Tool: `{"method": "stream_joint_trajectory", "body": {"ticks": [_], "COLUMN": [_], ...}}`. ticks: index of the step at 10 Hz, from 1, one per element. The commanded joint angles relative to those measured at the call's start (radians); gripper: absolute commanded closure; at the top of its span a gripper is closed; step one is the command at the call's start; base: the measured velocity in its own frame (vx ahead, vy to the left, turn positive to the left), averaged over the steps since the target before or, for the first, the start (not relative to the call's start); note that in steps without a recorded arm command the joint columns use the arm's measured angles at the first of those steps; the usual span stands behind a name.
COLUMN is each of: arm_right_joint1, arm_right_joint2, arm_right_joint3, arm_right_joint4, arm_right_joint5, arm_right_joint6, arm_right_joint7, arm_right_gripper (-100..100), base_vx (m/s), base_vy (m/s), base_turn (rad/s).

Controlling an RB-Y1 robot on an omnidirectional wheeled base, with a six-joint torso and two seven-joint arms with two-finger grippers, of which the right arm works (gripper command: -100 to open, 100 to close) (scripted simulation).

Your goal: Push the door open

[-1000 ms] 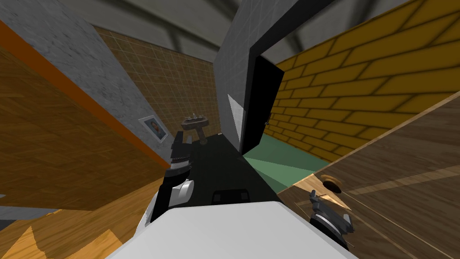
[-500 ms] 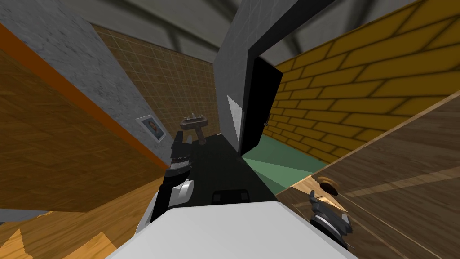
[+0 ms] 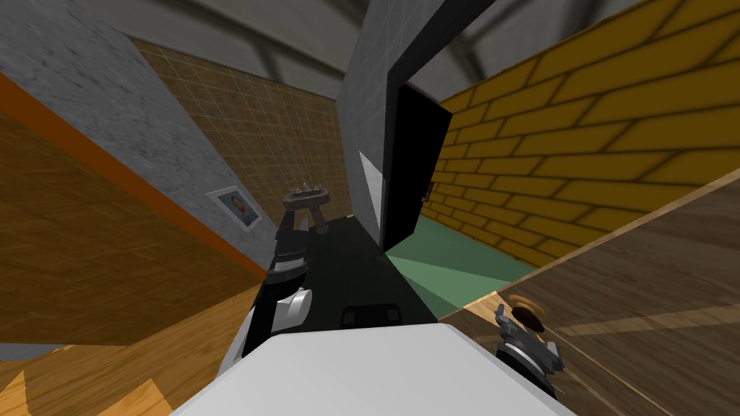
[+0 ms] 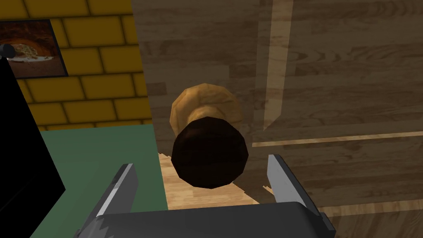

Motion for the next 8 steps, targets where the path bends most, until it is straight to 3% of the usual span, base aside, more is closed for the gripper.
{"method": "stream_joint_trajectory", "body": {"ticks": [1, 3, 4, 8], "arm_right_joint1": [-0.006, -0.007, -0.007, -0.007], "arm_right_joint2": [0.0, -0.001, -0.001, -0.001], "arm_right_joint3": [-0.002, -0.002, -0.002, -0.002], "arm_right_joint4": [0.004, 0.006, 0.006, 0.006], "arm_right_joint5": [-0.001, -0.001, -0.001, -0.001], "arm_right_joint6": [0.001, 0.0, 0.0, 0.0], "arm_right_joint7": [0.004, 0.003, 0.003, 0.003], "arm_right_gripper": [-100, -100, 100, 100], "base_vx": [0.087, 0.048, -0.003, -0.005], "base_vy": [-0.198, -0.139, 0.006, 0.01], "base_turn": [0.007, 0.012, -0.022, 0.001]}}
